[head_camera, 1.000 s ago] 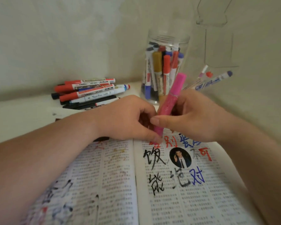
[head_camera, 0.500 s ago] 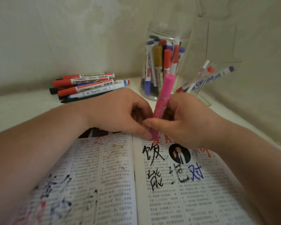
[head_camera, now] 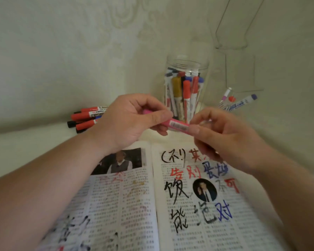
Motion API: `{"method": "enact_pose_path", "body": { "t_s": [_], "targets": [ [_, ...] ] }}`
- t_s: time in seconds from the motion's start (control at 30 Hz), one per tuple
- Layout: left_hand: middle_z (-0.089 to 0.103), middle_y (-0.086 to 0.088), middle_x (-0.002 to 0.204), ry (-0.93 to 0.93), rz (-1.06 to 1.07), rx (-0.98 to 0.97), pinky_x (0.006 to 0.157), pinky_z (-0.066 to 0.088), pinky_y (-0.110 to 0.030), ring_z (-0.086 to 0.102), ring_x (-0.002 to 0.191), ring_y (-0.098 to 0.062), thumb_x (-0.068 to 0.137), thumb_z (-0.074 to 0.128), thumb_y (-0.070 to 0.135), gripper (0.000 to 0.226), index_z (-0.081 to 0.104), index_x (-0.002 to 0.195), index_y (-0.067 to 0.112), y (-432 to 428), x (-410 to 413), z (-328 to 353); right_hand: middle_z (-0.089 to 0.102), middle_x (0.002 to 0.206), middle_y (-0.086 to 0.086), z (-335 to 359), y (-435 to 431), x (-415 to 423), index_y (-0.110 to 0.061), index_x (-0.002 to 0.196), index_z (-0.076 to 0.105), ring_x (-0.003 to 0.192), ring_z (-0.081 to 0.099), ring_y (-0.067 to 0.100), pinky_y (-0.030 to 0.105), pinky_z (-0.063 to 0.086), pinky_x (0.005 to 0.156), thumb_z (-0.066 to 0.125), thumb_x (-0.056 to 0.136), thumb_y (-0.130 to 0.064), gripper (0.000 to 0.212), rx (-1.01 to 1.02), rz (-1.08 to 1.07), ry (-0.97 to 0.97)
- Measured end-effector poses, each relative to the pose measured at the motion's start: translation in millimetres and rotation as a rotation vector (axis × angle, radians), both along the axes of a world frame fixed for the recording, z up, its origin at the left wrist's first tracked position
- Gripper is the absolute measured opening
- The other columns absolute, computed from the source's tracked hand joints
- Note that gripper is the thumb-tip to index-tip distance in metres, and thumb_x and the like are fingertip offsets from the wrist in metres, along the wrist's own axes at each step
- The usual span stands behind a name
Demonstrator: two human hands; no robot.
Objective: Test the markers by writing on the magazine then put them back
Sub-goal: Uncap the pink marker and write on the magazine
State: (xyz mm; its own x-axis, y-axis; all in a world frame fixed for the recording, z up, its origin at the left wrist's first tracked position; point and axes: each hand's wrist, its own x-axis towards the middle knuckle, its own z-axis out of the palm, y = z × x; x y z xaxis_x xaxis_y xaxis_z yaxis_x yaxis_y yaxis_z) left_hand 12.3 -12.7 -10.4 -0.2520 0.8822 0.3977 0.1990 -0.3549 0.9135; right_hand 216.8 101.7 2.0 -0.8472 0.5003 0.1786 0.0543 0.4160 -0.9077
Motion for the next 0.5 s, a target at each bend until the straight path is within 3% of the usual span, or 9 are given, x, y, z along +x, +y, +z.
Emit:
{"method": "enact_pose_path", "body": {
  "t_s": [0.1,0.2,0.37,0.5],
  "targets": [
    [0.077,-0.005,0.088,0.184,-0.049,-0.176,0.068,0.058,-0.027,0.073,0.074,-0.018,0.08,0.071,0.021,0.032,0.071,0.111,0.013,3,6,-8,0.054,0.058,0.012,-3,15,3,-0.022,0.089,0.072,0.046,0.041,0.018,0.022,0.031,0.043,0.083,0.069,-0.034,0.026,-0.209,-0.07,0.282],
    [0.074,0.005,0.092,0.458,-0.129,-0.308,0.075,0.055,-0.032,0.067,0.079,-0.013,0.098,0.057,0.031,0.021,0.066,0.116,0.028,4,15,-15,0.054,0.056,0.007,-10,11,-6,-0.023,0.078,0.074,0.046,0.041,0.018,0.022,0.032,0.044,0.082,0.067,-0.034,0.017,-0.215,-0.112,0.365],
    [0.057,0.011,0.075,0.497,-0.068,-0.276,0.072,0.05,-0.045,0.054,0.068,-0.011,0.104,0.041,0.039,0.019,0.059,0.097,0.041,1,18,-16,0.056,0.06,0.009,-9,4,-10,-0.024,0.076,0.077,0.049,0.043,0.021,0.023,0.035,0.045,0.078,0.073,-0.039,0.016,-0.221,-0.152,0.438],
    [0.054,0.017,0.074,0.516,-0.043,-0.232,0.065,0.043,-0.029,0.049,0.063,-0.004,0.101,0.039,0.047,0.025,0.058,0.106,0.031,2,16,-19,0.059,0.061,0.005,-10,2,-10,-0.023,0.075,0.077,0.051,0.047,0.019,0.024,0.038,0.045,0.074,0.077,-0.041,0.018,-0.248,-0.16,0.388]
  ]
}}
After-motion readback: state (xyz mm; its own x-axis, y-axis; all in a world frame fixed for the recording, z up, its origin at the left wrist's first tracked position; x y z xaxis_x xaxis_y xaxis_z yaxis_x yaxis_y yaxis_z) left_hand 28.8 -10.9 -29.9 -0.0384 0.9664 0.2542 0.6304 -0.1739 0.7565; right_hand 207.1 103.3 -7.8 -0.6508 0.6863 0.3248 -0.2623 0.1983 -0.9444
